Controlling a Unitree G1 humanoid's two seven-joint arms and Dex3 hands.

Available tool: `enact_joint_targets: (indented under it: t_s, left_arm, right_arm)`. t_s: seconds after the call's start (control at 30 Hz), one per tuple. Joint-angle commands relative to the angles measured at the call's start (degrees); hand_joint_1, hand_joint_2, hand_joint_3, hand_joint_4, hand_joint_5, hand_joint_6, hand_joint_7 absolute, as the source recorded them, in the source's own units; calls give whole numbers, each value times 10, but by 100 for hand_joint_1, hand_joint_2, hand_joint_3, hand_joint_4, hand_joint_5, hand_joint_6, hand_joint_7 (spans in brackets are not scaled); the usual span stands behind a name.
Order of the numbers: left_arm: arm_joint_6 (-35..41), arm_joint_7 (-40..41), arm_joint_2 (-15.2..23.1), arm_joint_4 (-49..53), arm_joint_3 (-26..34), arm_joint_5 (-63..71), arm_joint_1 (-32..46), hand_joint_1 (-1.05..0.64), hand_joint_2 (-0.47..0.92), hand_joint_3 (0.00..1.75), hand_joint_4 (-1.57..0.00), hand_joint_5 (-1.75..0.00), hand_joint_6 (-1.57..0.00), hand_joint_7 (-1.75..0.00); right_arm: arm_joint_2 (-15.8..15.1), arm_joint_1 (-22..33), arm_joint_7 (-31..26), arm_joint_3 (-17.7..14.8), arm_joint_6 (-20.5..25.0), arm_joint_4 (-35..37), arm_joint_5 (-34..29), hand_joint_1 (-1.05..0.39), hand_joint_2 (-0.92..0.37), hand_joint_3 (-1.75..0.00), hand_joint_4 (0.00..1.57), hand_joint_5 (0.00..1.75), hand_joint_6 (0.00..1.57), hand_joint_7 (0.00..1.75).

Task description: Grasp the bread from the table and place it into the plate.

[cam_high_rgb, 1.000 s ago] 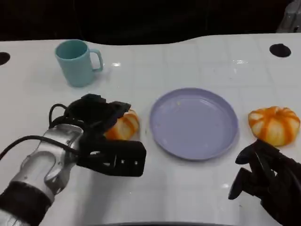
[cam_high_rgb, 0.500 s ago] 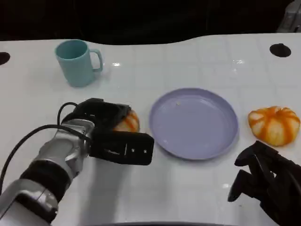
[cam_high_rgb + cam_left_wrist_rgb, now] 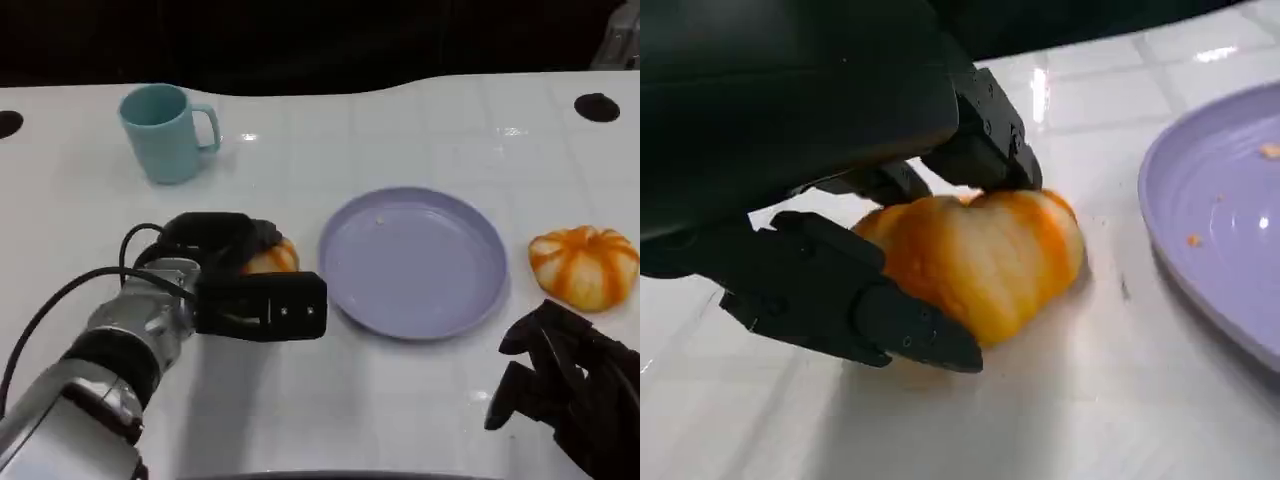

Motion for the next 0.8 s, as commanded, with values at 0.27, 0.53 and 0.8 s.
enact_joint_targets:
  t_s: [0.27,0.53,0.8]
  left_arm:
    - [-23,74,12,23,-12,-4,9,-25,92,27,-72,-172,-87,-87]
    - [1,97,3,-4,11,-25,-5,-20,91,28,-78,-175,-55,-170]
    - [38,84,-9,-76,39,-52,-14,-19,85,40,-83,-175,-61,-110]
  right_arm:
    - [-7,4,0,-8,0,-7,9,-49,-92,-34,65,175,51,159]
    - [-7,-1,3,-10,2,-2,14,-48,-92,-34,65,175,51,160]
    - [-6,-3,-1,-7,1,1,12,-48,-92,-33,66,175,52,160]
